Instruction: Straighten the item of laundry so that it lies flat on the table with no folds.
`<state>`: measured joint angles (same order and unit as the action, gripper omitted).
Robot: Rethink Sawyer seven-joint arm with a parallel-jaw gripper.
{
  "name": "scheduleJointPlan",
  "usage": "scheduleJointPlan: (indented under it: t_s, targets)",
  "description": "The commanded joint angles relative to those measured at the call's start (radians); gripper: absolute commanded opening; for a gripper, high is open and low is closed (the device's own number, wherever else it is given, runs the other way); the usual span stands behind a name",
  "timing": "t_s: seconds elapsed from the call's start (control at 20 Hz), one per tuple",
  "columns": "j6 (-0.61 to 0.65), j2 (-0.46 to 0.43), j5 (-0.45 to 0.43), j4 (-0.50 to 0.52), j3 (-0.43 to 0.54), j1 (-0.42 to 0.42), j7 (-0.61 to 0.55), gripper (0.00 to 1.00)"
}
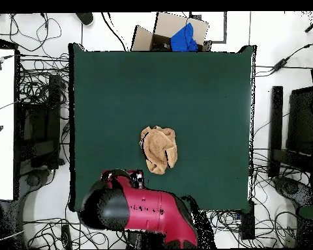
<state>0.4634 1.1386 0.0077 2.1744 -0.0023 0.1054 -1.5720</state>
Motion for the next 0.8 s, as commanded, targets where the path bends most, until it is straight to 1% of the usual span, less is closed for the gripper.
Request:
scheduleJointPlan:
  t_s: [0.05, 0.4, 0.55, 0.8]
  targets:
    - [-0.082, -0.107, -0.032, 0.016, 0.034, 0.032, -0.128, 1.0]
    - [-0.108, -0.12, -0.048, 0.017, 0.018, 0.036, -0.128, 1.0]
    - [-0.122, -0.137, -0.048, 0.026, 0.03, 0.053, -0.115, 1.0]
    - [-0.134, -0.16, -0.079, 0.0, -0.003, 0.04, -0.118, 1.0]
